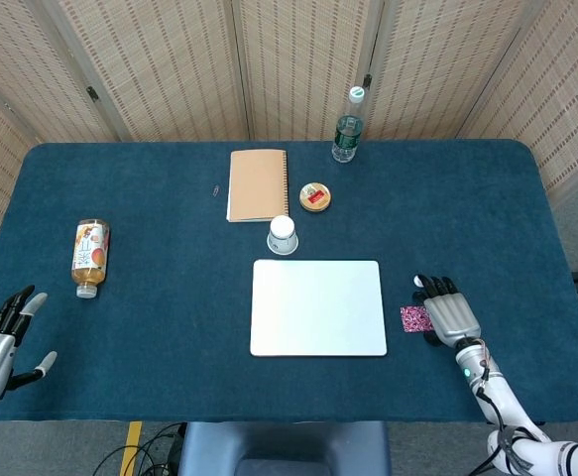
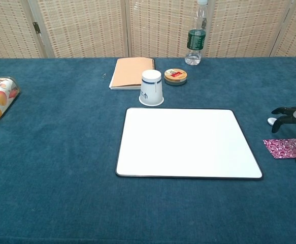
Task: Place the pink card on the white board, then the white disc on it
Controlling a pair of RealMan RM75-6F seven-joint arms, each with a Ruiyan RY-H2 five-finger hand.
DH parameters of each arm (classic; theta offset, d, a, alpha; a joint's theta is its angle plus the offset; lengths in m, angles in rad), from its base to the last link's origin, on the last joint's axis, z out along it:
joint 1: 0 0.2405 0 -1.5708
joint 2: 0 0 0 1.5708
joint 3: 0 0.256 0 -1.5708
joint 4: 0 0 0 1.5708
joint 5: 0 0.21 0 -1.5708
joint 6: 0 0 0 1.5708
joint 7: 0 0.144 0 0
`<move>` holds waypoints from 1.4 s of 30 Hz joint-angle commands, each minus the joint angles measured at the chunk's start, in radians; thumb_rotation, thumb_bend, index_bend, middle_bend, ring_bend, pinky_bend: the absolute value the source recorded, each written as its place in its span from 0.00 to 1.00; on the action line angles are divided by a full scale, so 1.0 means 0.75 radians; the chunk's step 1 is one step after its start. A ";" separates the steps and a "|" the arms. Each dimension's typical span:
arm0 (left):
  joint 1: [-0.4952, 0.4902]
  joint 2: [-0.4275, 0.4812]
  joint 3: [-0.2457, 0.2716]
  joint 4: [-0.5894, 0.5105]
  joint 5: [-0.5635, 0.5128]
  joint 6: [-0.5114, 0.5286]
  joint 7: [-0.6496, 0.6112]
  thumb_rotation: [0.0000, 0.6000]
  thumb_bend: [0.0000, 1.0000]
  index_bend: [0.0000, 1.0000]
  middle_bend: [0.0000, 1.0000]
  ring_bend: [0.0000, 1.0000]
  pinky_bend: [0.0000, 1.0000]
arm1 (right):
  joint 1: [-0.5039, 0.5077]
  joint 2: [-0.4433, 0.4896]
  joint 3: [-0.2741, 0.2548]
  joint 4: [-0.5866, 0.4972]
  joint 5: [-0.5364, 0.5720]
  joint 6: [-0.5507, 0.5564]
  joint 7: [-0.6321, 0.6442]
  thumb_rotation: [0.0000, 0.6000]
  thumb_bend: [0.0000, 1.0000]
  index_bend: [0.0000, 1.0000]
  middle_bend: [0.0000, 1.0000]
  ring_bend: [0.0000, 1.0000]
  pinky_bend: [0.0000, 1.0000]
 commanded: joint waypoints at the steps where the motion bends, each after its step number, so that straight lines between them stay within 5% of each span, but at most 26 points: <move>1: 0.000 0.001 0.000 0.001 -0.001 -0.001 -0.004 1.00 0.33 0.00 0.00 0.00 0.19 | 0.002 -0.003 -0.002 0.004 0.003 -0.003 -0.001 1.00 0.16 0.30 0.00 0.00 0.00; 22: -0.005 -0.004 -0.004 0.007 -0.017 -0.015 0.007 1.00 0.33 0.00 0.00 0.00 0.19 | 0.018 -0.023 -0.010 0.041 0.020 -0.015 0.002 1.00 0.20 0.43 0.06 0.00 0.00; 35: -0.006 -0.004 -0.006 -0.001 -0.026 -0.020 0.006 1.00 0.33 0.00 0.00 0.00 0.19 | 0.027 0.103 0.046 -0.197 -0.075 0.085 0.029 1.00 0.20 0.43 0.06 0.00 0.00; 42: -0.001 0.012 -0.008 0.004 -0.027 -0.011 -0.046 1.00 0.33 0.00 0.00 0.00 0.19 | 0.124 0.045 0.103 -0.256 0.002 0.048 -0.097 1.00 0.20 0.43 0.06 0.00 0.00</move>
